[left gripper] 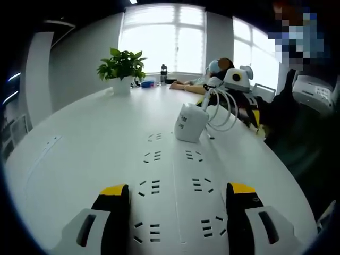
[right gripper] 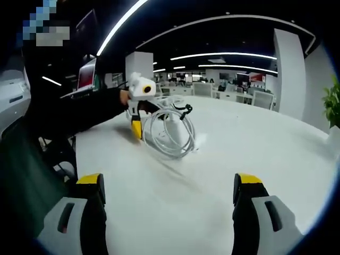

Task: Straighten the power strip on the desk, plug the charger into it

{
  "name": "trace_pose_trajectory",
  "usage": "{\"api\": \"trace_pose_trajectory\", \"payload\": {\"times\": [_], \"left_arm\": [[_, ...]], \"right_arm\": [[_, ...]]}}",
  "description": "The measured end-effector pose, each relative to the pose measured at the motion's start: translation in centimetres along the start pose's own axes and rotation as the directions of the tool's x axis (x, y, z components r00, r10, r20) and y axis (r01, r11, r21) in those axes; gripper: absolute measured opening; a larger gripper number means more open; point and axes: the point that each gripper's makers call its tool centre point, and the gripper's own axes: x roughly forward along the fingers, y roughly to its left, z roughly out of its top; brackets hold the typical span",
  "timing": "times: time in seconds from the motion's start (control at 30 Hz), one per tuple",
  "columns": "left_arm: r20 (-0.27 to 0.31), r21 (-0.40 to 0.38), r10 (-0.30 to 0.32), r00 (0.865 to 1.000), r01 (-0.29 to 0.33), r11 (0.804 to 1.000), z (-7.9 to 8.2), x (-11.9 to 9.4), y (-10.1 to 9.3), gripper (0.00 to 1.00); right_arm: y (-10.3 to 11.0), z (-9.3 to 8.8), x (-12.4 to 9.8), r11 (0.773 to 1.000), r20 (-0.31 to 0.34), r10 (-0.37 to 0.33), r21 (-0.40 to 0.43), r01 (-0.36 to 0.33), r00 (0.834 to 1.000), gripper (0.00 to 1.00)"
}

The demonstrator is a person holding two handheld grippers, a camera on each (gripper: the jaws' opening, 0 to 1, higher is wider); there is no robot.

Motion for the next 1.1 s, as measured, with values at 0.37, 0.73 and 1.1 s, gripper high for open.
{"api": "trace_pose_trajectory", "payload": {"times": [0.37,0.73,1.1], "left_arm": [[0.009,-0.001,-0.003,1.0,0.003,1.0,0.0,-0.1,-0.5,0.75],[0.025,-0.003,-0.012,1.0,0.012,1.0,0.1,-0.2,-1.0,0.75],[0.041,-0.012,-0.012,0.999,0.012,1.0,0.1,-0.3,-1.0,0.74]], "right_arm": [[0.4,-0.1,-0.1,1.0,-0.002,0.003,-0.002,-0.003,1.0,0.99],[0.7,0.1,-0.1,1.0,-0.005,0.007,-0.008,-0.007,1.0,0.99],[1.3,0.1,0.3,1.0,-0.013,0.016,-0.016,-0.016,1.0,0.99]]}}
